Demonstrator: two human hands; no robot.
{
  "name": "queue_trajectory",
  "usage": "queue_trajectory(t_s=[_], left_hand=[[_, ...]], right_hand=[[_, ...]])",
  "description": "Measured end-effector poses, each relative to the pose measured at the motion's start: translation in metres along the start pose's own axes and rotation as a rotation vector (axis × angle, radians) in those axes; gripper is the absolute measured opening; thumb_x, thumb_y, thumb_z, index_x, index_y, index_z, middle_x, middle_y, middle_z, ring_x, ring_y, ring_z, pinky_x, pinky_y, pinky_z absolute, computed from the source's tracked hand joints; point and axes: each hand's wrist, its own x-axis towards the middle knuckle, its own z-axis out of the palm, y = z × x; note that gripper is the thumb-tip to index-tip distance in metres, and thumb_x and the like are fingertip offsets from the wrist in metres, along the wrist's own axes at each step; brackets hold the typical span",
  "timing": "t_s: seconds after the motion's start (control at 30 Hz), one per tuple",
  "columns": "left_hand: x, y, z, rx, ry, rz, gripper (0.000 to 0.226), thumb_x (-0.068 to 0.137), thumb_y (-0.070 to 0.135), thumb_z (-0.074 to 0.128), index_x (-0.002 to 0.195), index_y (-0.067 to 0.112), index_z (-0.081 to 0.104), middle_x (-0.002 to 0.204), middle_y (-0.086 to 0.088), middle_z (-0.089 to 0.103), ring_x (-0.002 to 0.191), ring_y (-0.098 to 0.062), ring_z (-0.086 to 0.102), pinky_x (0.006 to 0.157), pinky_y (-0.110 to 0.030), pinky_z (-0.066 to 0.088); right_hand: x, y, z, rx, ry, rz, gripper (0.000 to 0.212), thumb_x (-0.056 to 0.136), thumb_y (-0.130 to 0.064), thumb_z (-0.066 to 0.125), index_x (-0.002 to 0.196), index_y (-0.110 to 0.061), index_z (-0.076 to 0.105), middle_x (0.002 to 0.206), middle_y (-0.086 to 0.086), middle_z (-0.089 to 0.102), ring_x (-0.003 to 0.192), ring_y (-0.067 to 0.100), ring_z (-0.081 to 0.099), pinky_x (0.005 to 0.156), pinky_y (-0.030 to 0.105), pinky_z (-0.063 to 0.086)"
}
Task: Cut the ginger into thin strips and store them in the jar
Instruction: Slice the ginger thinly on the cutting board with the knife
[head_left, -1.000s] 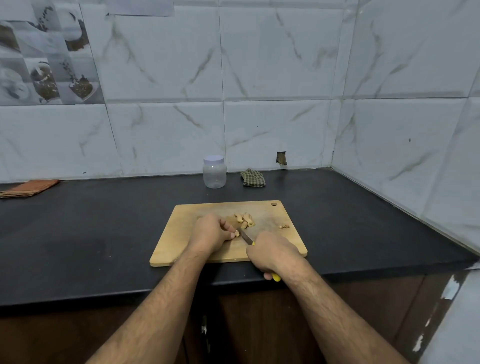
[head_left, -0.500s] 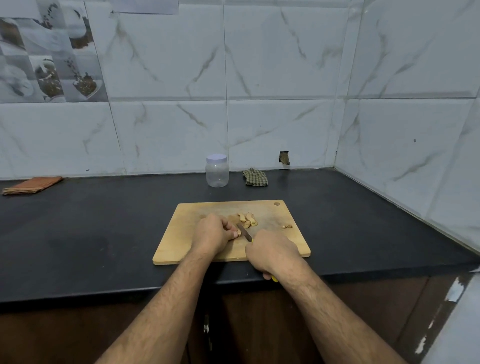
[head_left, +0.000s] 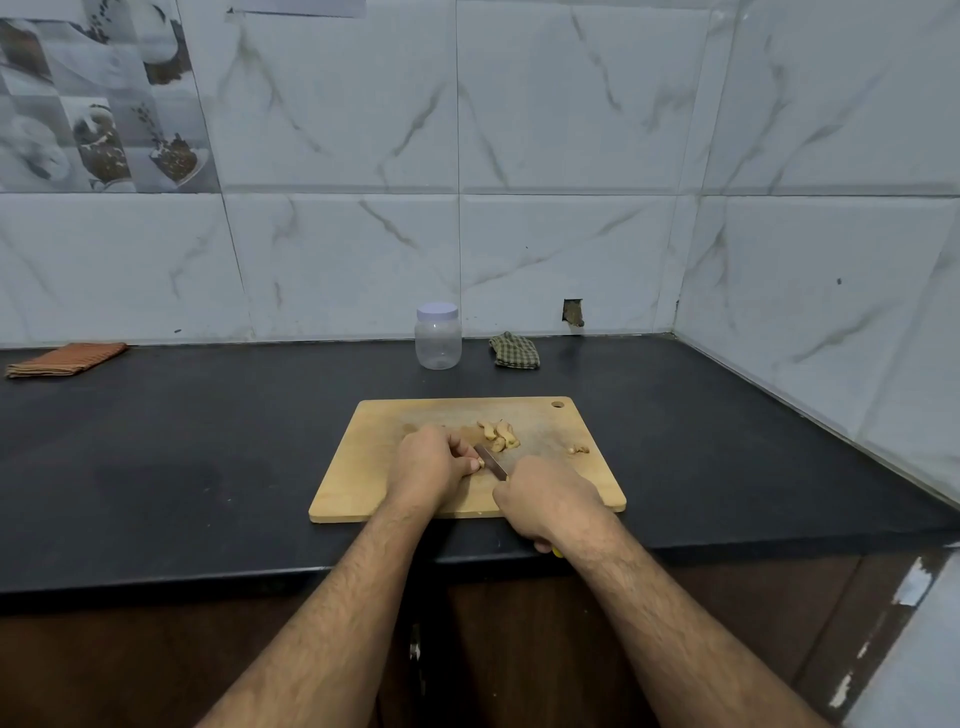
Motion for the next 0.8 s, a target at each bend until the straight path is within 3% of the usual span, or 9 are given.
queue_trajectory(t_s=[0.1, 0.2, 0.37, 0.63, 0.8], left_hand=[[-0.0014, 0.0, 0.0005, 0.0, 0.011, 0.0, 0.007, 0.083, 0.028, 0.076, 0.076, 0.028, 0.074, 0.084, 0.013, 0.071, 0.083, -0.005, 0.061, 0.069, -0.024, 0.042], [-0.0014, -0.0001, 0.0011, -0.002, 0.017, -0.002, 0.009, 0.083, 0.028, 0.076, 0.075, 0.028, 0.073, 0.084, 0.012, 0.071, 0.083, -0.006, 0.061, 0.068, -0.024, 0.041], [-0.0019, -0.0005, 0.0018, 0.002, 0.033, -0.013, 0.008, 0.083, 0.029, 0.075, 0.076, 0.028, 0.074, 0.083, 0.012, 0.071, 0.079, -0.005, 0.06, 0.064, -0.024, 0.039], [-0.0036, 0.0, 0.0029, 0.013, 0.059, -0.019, 0.005, 0.083, 0.031, 0.075, 0.079, 0.029, 0.074, 0.084, 0.013, 0.071, 0.079, -0.006, 0.058, 0.065, -0.024, 0.039], [-0.0054, 0.0009, 0.0024, 0.012, 0.053, -0.02, 0.009, 0.084, 0.031, 0.074, 0.076, 0.03, 0.073, 0.083, 0.013, 0.071, 0.078, -0.006, 0.059, 0.06, -0.024, 0.037]], right_hand=[[0.0014, 0.0001, 0.0017, -0.007, 0.015, 0.004, 0.021, 0.099, -0.026, 0.043, 0.084, -0.014, 0.051, 0.074, 0.003, 0.062, 0.049, 0.014, 0.055, 0.049, 0.024, 0.042], [0.0048, -0.0024, 0.0056, -0.016, 0.037, -0.009, 0.015, 0.098, -0.023, 0.043, 0.088, -0.014, 0.052, 0.073, 0.003, 0.056, 0.062, 0.018, 0.055, 0.065, 0.029, 0.049], [0.0031, -0.007, 0.0078, -0.037, 0.058, -0.04, 0.011, 0.097, -0.02, 0.044, 0.093, -0.016, 0.053, 0.089, 0.004, 0.061, 0.077, 0.022, 0.06, 0.076, 0.035, 0.056], [0.0045, -0.0081, 0.0095, -0.092, 0.076, -0.045, 0.018, 0.097, -0.018, 0.049, 0.11, -0.014, 0.061, 0.1, 0.005, 0.065, 0.081, 0.021, 0.061, 0.076, 0.034, 0.055], [0.0086, -0.0087, 0.0062, -0.08, 0.043, -0.05, 0.017, 0.097, -0.016, 0.047, 0.107, -0.014, 0.059, 0.087, 0.002, 0.061, 0.071, 0.02, 0.062, 0.074, 0.036, 0.059]])
